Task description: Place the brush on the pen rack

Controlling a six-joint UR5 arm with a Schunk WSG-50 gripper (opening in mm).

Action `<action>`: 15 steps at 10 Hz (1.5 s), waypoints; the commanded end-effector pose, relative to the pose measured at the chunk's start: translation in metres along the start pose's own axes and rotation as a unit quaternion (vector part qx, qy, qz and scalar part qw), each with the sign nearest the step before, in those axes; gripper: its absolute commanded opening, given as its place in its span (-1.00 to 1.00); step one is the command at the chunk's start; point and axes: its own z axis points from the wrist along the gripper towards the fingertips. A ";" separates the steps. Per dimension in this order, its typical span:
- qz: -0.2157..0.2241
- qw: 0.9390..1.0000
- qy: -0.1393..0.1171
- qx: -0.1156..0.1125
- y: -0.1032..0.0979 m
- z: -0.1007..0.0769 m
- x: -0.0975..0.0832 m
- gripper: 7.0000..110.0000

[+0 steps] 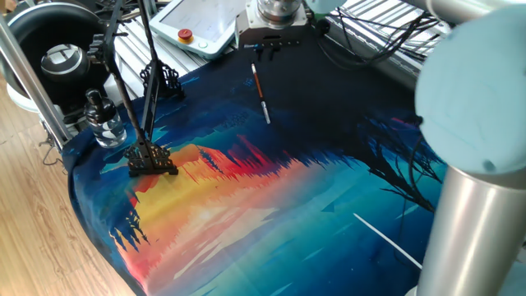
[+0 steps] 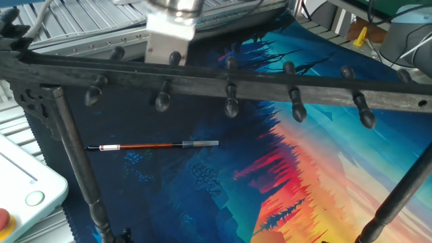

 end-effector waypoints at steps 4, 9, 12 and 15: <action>-0.014 1.000 0.005 -0.009 0.012 0.035 -0.008 -0.71; -0.011 1.000 -0.006 -0.005 0.011 0.055 -0.014 -0.71; -0.065 0.997 0.026 0.029 -0.007 0.051 0.000 -0.71; -0.073 0.996 0.034 0.029 -0.007 0.051 0.004 -0.71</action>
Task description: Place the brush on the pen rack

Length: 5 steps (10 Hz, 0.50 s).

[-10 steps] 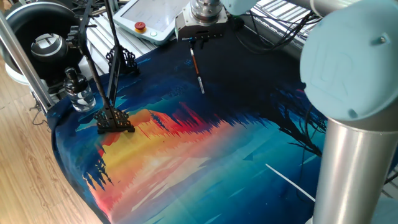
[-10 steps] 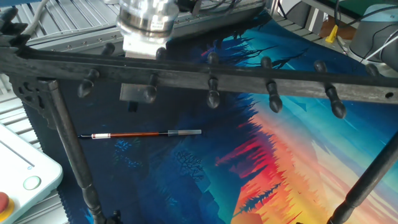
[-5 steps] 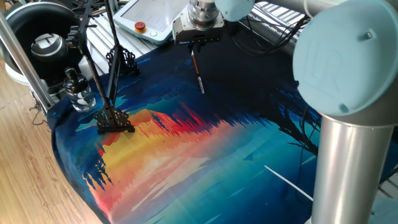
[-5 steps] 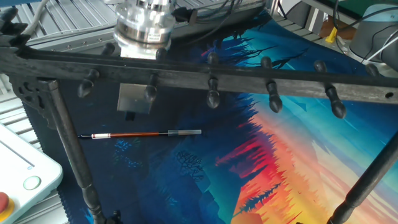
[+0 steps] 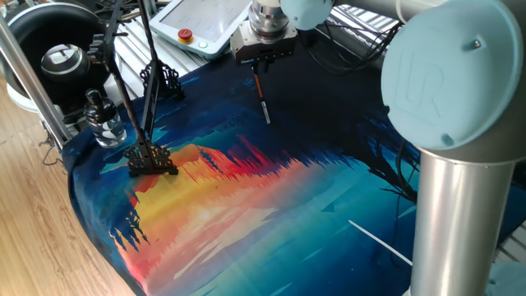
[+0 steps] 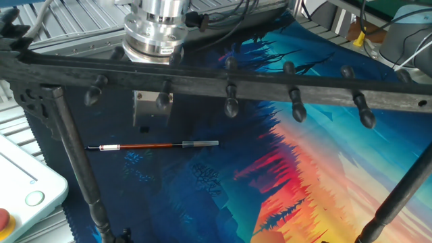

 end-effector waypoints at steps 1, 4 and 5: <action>-0.008 1.000 0.015 -0.012 0.004 0.000 0.006 -0.71; -0.009 1.000 0.013 -0.024 0.010 0.002 0.004 -0.71; -0.012 0.999 0.011 -0.035 0.016 0.016 -0.005 -0.71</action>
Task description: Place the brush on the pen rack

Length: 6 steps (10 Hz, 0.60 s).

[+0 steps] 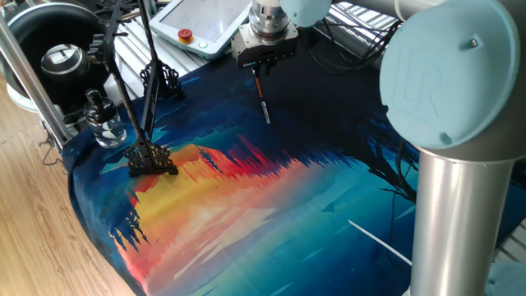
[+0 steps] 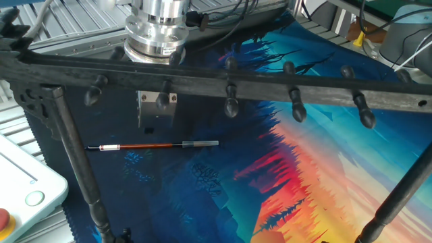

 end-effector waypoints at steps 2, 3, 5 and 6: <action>-0.001 1.000 -0.001 -0.028 0.013 0.026 -0.018 -0.71; -0.004 1.000 -0.002 -0.027 0.012 0.030 -0.020 -0.71; -0.013 1.000 0.012 -0.022 0.006 0.021 -0.012 -0.71; -0.020 0.999 0.018 -0.027 0.006 0.019 -0.009 -0.71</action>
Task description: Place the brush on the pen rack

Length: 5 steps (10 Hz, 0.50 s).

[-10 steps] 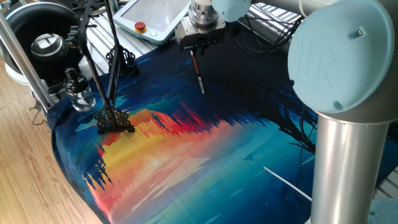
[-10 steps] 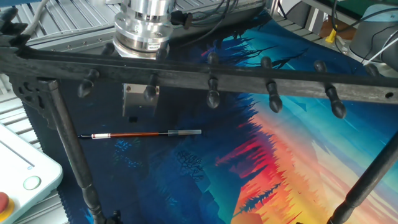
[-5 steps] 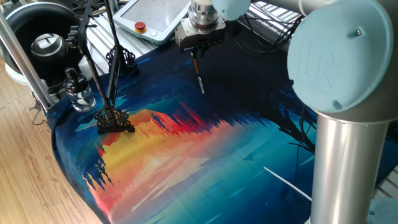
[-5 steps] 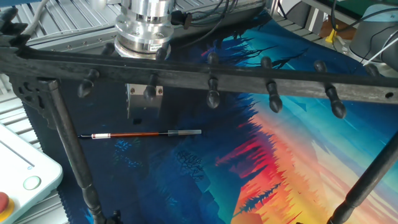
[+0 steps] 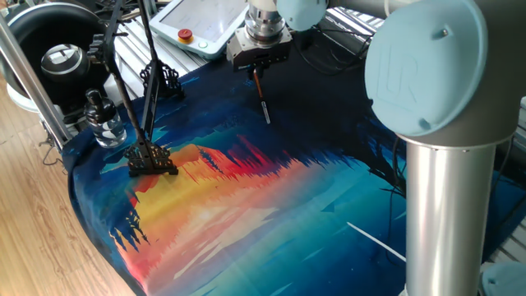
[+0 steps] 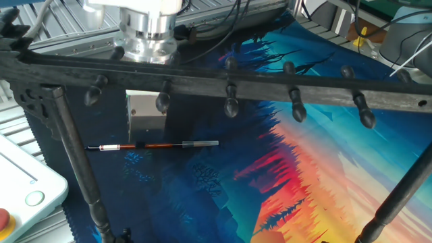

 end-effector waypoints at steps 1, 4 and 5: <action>-0.013 1.000 0.018 -0.013 -0.001 0.000 0.006 -0.71; -0.022 0.999 0.022 -0.010 -0.013 0.006 0.010 -0.71; -0.021 0.999 0.023 -0.013 -0.013 0.007 0.010 -0.71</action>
